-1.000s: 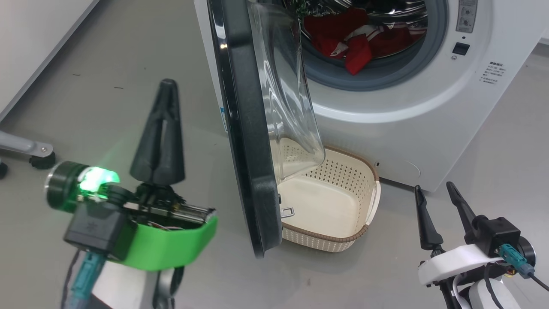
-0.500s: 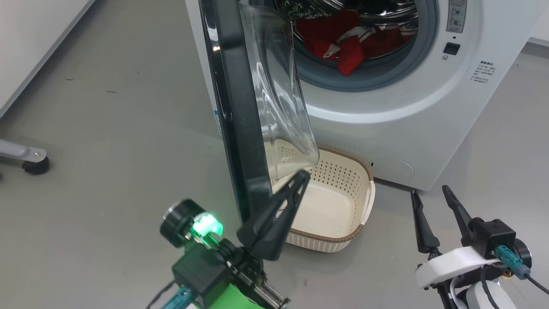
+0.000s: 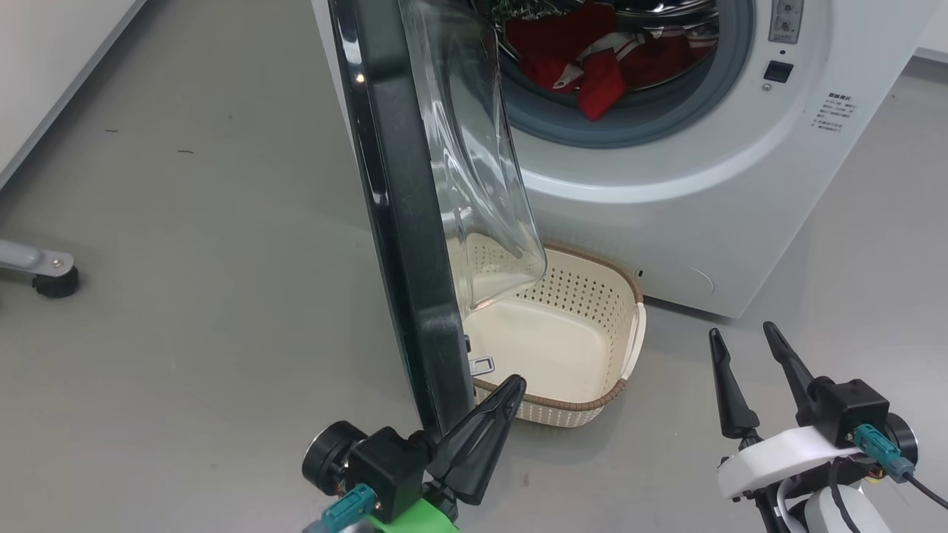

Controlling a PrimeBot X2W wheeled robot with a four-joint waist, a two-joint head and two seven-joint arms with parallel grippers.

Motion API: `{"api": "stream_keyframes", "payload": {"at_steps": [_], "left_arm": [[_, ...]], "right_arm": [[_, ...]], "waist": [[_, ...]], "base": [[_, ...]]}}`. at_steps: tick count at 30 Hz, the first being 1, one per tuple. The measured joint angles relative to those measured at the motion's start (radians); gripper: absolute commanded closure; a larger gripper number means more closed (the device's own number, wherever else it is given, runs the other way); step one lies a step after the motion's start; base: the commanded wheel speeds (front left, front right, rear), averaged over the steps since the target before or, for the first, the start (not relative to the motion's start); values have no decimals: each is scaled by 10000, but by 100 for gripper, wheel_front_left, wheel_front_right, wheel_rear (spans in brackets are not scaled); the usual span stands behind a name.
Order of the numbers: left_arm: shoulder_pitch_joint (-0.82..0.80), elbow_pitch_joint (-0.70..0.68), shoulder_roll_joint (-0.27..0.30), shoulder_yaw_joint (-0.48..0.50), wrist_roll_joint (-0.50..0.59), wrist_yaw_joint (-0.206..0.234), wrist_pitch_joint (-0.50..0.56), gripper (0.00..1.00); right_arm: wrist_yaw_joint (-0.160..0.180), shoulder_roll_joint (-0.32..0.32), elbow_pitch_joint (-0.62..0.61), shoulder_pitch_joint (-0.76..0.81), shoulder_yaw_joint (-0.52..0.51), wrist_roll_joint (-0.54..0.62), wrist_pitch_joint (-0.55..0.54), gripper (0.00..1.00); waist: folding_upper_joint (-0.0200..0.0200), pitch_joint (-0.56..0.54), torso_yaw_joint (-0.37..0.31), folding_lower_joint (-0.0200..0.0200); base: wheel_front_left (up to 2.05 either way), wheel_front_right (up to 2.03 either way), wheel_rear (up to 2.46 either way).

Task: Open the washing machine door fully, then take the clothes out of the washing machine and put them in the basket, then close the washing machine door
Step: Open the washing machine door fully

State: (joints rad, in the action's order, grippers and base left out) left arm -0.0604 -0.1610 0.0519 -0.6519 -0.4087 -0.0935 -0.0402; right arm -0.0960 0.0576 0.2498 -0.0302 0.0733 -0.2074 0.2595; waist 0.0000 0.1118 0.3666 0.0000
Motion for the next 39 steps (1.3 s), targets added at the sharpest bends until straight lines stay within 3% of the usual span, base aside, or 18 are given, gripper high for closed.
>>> {"api": "stream_keyframes", "payload": {"at_steps": [32, 39], "left_arm": [[-18, 1235, -29, 1141, -48, 642, -98, 100], [-17, 1471, -33, 1670, -52, 1009, -330, 100]], "right_arm": [[-161, -61, 75, -29, -251, 165, 0, 0], [-163, -84, 94, -32, -309, 207, 0, 0]], "waist": [[0, 303, -103, 0], [0, 268, 4, 0]], "base": [[0, 0, 0], [0, 0, 0]]}}
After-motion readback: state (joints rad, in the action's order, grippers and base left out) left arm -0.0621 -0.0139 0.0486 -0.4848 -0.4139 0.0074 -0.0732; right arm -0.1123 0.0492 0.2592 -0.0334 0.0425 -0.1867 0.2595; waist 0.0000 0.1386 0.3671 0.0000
